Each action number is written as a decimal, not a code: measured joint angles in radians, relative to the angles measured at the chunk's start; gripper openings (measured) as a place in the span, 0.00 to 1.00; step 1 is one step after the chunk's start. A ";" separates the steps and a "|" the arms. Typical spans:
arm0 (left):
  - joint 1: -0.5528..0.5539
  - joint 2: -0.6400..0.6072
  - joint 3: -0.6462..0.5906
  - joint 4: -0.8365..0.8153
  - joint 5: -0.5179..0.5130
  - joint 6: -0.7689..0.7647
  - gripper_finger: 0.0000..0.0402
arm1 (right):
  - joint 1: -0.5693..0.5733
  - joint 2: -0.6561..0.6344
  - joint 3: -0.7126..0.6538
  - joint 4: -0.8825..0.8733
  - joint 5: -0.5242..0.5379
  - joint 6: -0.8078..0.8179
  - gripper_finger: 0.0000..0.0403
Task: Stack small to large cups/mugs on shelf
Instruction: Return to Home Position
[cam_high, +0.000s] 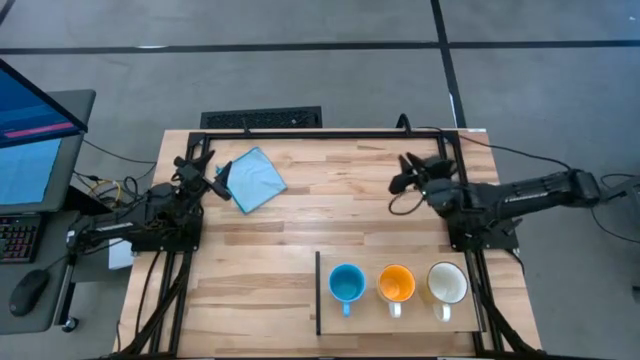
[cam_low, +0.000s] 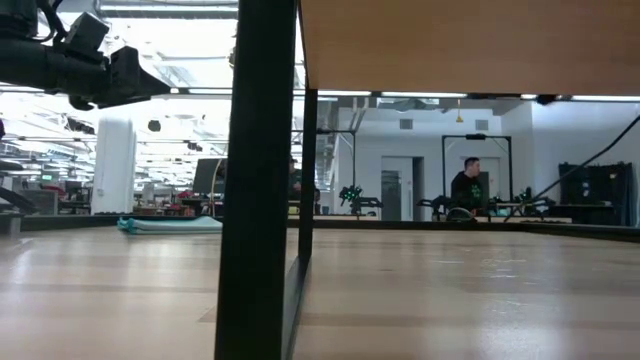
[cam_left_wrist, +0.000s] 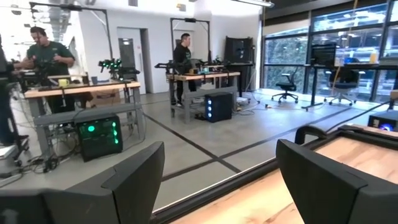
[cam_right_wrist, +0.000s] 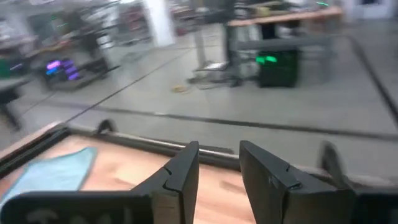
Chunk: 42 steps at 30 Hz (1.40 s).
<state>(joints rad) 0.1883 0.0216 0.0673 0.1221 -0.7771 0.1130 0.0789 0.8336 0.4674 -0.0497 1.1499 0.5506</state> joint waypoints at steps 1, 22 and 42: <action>0.002 0.000 0.000 0.000 0.010 0.000 0.75 | -0.030 0.009 0.000 0.072 -0.064 -0.086 0.34; 0.046 0.000 0.000 -0.143 0.110 -0.107 0.75 | -0.598 -0.005 -0.081 0.475 -0.873 -0.446 0.34; 0.153 0.000 0.000 -0.136 0.152 -0.109 0.75 | -0.657 -0.316 -0.164 0.251 -0.864 -0.446 0.35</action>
<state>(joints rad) 0.3411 0.0216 0.0677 -0.0136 -0.6255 0.0040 -0.5785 0.5174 0.3035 0.2017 0.2863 0.1045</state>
